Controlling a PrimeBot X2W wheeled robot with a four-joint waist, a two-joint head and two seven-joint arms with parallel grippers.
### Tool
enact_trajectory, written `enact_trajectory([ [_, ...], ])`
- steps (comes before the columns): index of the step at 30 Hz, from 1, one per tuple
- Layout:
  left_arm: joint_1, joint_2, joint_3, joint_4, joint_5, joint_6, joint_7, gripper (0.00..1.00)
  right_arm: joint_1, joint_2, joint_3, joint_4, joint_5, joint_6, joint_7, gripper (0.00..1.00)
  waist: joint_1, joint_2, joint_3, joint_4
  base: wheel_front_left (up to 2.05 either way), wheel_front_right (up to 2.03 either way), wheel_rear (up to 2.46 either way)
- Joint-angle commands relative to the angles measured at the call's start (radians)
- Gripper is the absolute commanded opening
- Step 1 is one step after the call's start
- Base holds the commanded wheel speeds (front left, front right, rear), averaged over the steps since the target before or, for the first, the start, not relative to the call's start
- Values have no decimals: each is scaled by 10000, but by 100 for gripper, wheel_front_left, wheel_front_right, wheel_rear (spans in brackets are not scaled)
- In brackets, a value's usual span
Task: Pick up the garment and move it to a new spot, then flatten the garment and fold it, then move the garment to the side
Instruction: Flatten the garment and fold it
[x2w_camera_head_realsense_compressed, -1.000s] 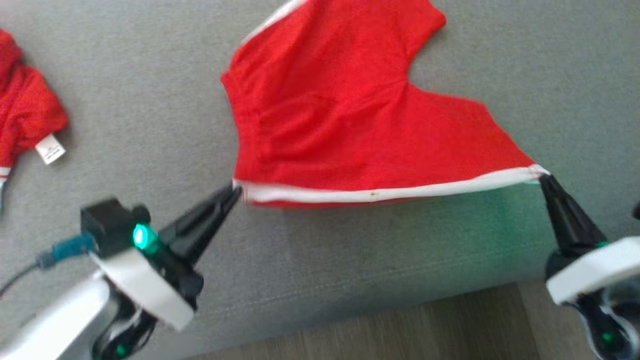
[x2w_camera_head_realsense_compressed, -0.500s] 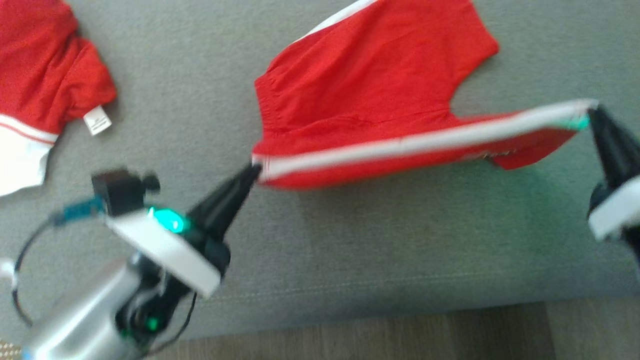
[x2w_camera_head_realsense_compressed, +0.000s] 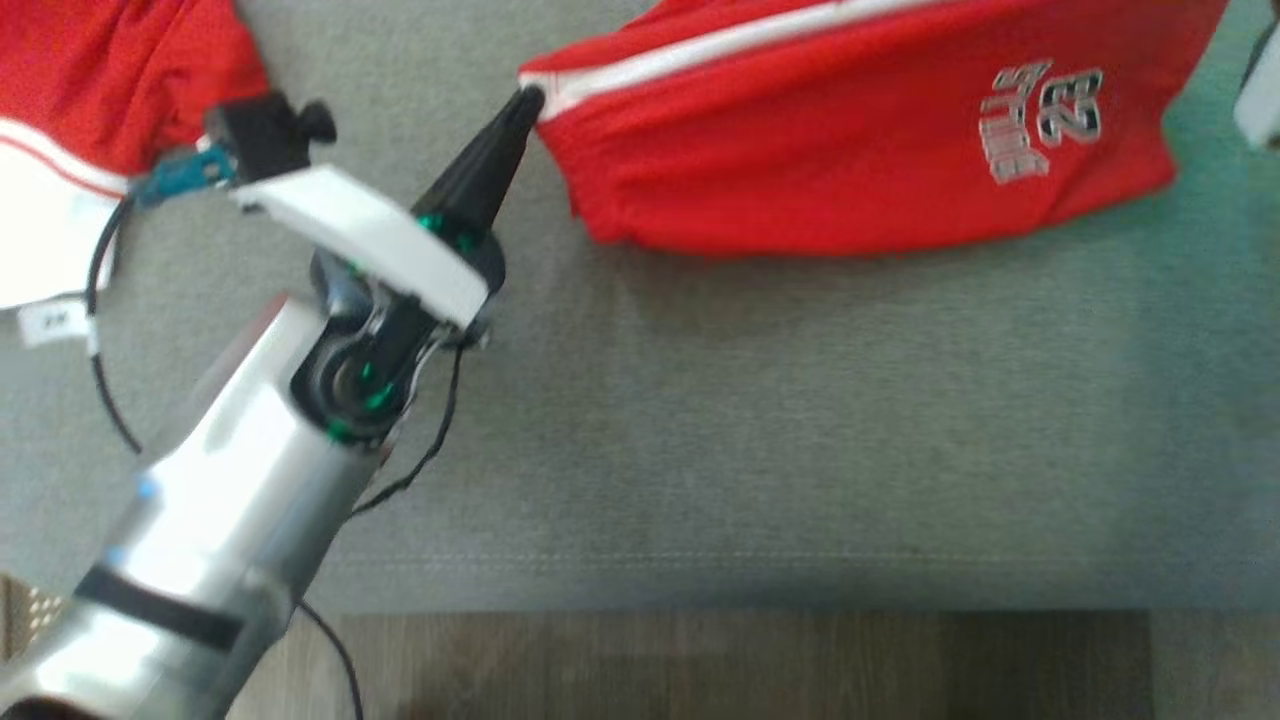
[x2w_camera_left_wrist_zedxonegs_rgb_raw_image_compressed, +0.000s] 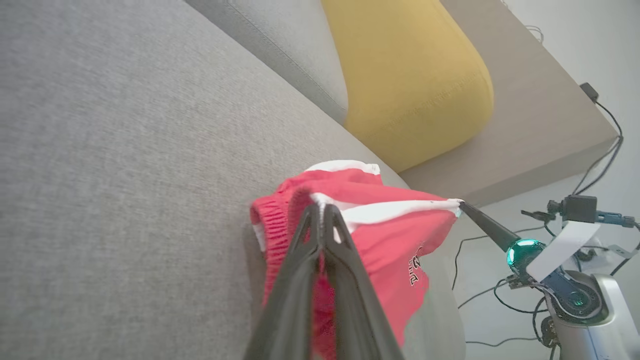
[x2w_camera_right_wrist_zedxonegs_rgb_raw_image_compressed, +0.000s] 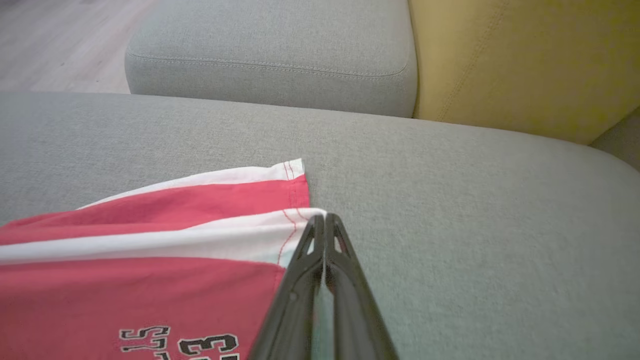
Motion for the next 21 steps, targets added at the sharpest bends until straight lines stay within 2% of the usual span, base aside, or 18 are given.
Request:
enact_trajectory([
  [1, -668, -27, 460, 299, -101, -157, 23, 0, -687, -261, 249, 308, -164, -4, 42, 0, -1, 0, 287, 349, 0, 0, 0],
  [14, -2543, -1213, 358, 2701, -198, -698, 33, 0, -3437, -508, 994, 3333, -763, -4, -415, 0, -1, 0, 920, 951, 0, 0, 0],
  [21, -3056, -1506, 96, 3105, -95, -756, -273, 0, -4159, -361, 1252, 4418, -1037, -4, -1068, 0, -1, 0, 1059, 958, 0, 0, 0],
])
